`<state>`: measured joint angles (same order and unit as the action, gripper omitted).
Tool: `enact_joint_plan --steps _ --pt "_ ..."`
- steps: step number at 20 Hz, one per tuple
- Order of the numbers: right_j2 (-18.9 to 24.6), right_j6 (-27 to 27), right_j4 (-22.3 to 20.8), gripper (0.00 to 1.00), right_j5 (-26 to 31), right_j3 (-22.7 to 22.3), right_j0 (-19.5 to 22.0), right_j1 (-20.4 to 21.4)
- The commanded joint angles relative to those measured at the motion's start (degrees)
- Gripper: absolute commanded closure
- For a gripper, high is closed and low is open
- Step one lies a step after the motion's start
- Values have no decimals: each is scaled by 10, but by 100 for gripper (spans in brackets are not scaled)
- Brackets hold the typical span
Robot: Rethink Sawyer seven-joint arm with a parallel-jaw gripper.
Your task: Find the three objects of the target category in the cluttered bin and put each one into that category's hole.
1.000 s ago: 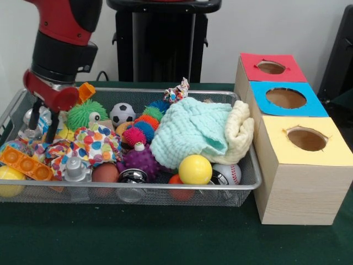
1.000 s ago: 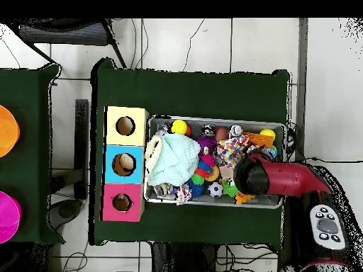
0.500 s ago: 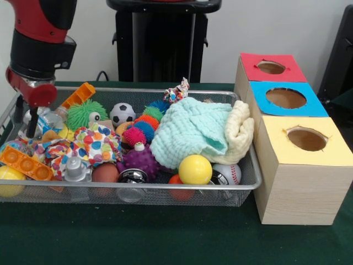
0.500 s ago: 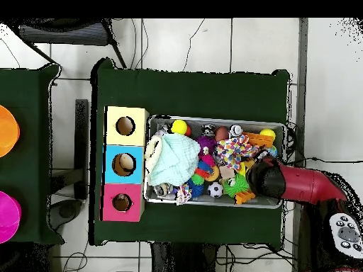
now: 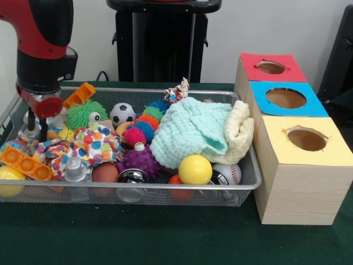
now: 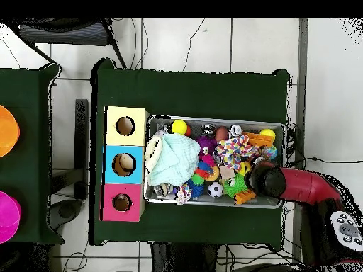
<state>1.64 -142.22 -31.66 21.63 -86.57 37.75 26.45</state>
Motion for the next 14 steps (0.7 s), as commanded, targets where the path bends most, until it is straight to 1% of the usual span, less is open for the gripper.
enact_joint_plan --steps 1,8,11,14 --pt "82 93 6 0 59 3 16 -42" --pt "84 95 -8 0 61 7 15 -50" --pt "73 87 -18 0 59 16 5 -59" --pt "83 85 -16 0 46 19 10 -74"
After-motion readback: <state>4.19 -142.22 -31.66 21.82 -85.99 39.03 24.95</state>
